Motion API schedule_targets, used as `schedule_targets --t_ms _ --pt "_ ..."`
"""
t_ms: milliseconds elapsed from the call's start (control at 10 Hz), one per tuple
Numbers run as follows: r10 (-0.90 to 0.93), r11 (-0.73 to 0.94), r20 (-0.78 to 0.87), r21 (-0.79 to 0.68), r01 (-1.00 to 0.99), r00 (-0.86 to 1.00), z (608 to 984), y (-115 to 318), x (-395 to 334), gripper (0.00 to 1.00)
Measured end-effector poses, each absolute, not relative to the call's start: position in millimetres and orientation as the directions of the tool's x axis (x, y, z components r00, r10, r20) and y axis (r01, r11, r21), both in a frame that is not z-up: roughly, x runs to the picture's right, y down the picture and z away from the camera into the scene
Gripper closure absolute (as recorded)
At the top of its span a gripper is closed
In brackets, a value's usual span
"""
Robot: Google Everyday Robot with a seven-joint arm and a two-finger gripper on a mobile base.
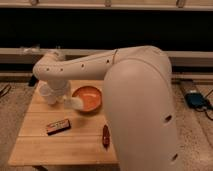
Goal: Place the white sponge in the ceramic cup
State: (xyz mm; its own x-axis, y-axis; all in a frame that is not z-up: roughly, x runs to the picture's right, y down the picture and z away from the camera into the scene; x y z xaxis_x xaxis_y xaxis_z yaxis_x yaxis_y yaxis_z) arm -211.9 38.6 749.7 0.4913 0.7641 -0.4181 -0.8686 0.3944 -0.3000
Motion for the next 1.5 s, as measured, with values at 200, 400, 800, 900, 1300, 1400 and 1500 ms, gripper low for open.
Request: schedule_targets --t_ms 200,400,800,900,1300,1400,1500 --pt "0.800 0.371 -0.368 -0.317 -0.873 0.474 758.7 14.7 -215.9 1.00" --pt "0.824 0.356 -0.327 -0.338 -0.871 0.463 764.5 -3.0 -222.0 1.00" --pt "0.853 0.344 -0.244 -0.401 -0.849 0.461 787.9 -45.9 -253.6 1.00" --pt "0.857 0.341 -0.226 -0.425 -0.838 0.464 794.8 -56.3 -260.1 1.00" --pt "0.852 0.343 -0.196 -0.493 -0.800 0.486 802.7 -65.0 -286.8 1.00" --pt "0.851 0.345 -0.187 -0.506 -0.791 0.491 803.5 -67.0 -292.2 1.00" --pt "0.847 0.355 -0.174 -0.517 -0.779 0.502 801.2 -67.0 -301.1 1.00"
